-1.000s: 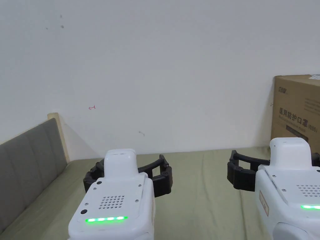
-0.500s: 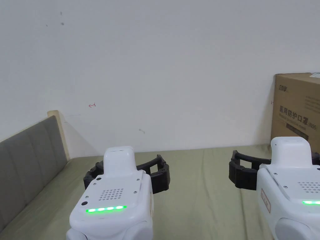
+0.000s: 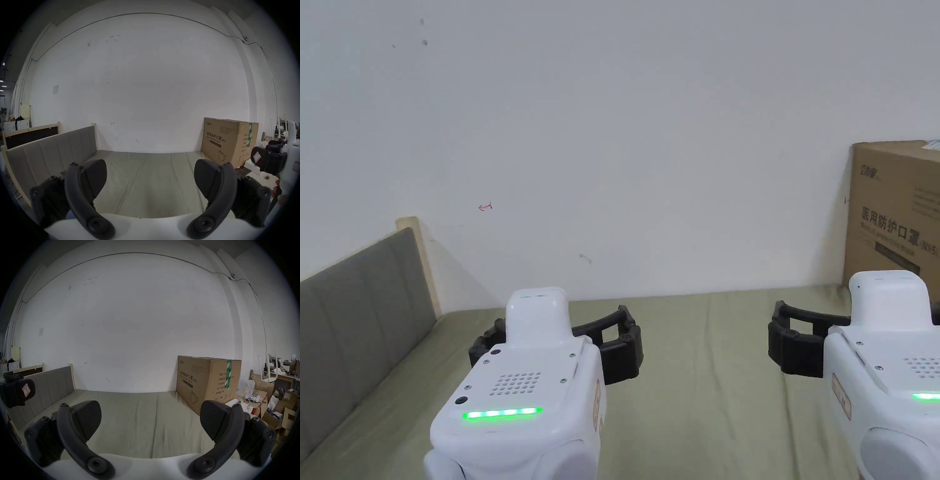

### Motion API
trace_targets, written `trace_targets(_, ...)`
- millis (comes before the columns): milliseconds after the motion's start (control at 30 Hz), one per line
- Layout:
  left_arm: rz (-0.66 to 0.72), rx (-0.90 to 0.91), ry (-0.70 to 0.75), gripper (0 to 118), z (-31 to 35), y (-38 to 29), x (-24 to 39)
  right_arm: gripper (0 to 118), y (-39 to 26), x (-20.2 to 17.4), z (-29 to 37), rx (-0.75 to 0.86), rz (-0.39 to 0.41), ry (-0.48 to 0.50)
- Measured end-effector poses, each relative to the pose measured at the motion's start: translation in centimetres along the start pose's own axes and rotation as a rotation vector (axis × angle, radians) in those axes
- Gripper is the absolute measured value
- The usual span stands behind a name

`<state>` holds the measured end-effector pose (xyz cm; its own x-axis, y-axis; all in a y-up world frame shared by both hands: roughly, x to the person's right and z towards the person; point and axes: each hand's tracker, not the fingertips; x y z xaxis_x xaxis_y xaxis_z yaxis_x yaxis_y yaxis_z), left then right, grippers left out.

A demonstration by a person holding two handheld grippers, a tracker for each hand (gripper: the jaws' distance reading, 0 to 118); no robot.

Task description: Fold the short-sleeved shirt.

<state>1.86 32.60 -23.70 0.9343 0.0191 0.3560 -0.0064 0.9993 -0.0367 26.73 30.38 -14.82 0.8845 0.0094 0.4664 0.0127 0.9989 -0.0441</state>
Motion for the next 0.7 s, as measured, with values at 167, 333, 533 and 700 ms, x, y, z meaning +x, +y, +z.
trace_targets(167, -0.009, -0.015, 0.017, 110, -0.4, -0.1, -0.2, 118, 0.0, -0.2, 0.0, 0.003, 0.008, 0.004)
trace_targets(333, 0.037, -0.022, -0.010, 110, -0.4, -0.2, -0.9, 118, -0.1, -0.7, -0.1, -0.005, 0.017, 0.017)
trace_targets(533, 0.017, -0.011, 0.012, 110, -0.4, 0.0, -0.8, 118, -0.2, -1.1, -0.2, -0.005, 0.012, 0.020)
trace_targets(700, 0.028, -0.017, -0.005, 110, -0.6, -0.3, -1.0, 118, -0.2, -1.4, -0.3, -0.009, 0.001, 0.025)
